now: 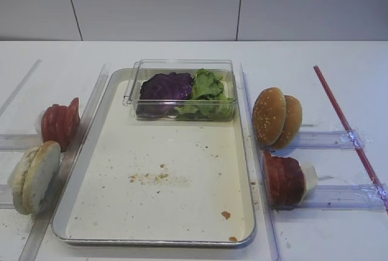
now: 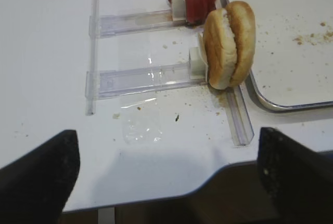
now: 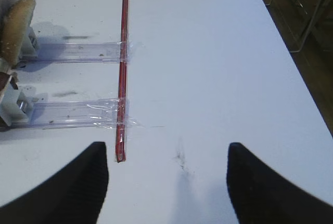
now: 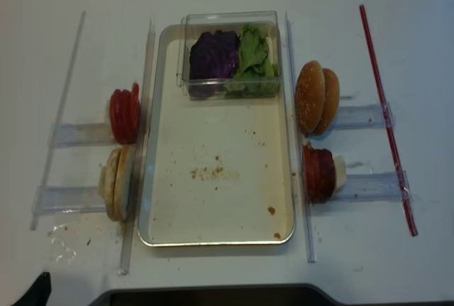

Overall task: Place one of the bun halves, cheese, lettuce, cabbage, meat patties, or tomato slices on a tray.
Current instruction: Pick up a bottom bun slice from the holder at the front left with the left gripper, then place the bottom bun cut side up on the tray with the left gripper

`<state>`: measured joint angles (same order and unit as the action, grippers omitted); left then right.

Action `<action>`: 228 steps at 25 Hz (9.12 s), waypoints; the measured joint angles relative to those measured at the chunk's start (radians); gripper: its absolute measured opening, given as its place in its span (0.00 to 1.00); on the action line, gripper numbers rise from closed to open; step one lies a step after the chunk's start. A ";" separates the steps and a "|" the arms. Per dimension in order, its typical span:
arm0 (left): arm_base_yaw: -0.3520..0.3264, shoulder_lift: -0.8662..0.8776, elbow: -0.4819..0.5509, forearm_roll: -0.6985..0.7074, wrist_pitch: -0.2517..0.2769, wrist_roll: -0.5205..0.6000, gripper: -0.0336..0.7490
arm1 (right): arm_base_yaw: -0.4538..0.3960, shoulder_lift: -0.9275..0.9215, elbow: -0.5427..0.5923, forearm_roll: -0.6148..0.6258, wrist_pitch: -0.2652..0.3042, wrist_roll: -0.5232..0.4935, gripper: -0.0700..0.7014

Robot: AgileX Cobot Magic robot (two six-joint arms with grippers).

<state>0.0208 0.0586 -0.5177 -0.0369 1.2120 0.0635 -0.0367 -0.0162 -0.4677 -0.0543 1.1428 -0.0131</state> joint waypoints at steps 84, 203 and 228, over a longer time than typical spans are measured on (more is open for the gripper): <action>-0.452 1.382 -0.616 0.001 0.019 -0.349 0.66 | 0.000 0.000 0.000 0.000 0.000 0.004 0.75; -0.368 1.589 -0.663 -0.644 0.001 0.176 0.19 | 0.000 0.000 0.000 0.000 0.000 0.013 0.75; -0.368 1.712 -0.665 -0.725 -0.140 0.325 0.18 | 0.000 0.000 0.000 0.000 0.000 0.013 0.75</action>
<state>-0.3470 1.7707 -1.1832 -0.7619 1.0715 0.3885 -0.0367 -0.0162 -0.4677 -0.0543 1.1428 0.0000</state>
